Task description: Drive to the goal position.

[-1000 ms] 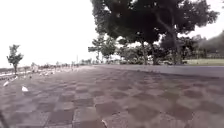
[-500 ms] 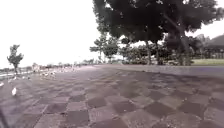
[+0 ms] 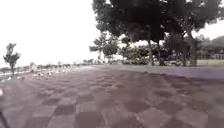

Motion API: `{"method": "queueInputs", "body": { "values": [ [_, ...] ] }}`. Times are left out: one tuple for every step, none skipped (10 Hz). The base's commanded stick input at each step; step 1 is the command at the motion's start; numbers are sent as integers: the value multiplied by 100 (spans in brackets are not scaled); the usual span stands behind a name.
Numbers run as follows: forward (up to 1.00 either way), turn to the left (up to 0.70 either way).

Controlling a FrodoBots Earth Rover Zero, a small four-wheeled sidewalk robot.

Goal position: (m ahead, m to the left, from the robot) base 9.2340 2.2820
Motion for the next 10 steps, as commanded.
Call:
{"method": "queueInputs", "body": {
  "values": [
    [100,0],
    [100,33],
    [100,36],
    [100,22],
    [100,6],
    [100,0],
    [100,0],
    [100,4],
    [100,8],
    [100,9]
  ]
}}
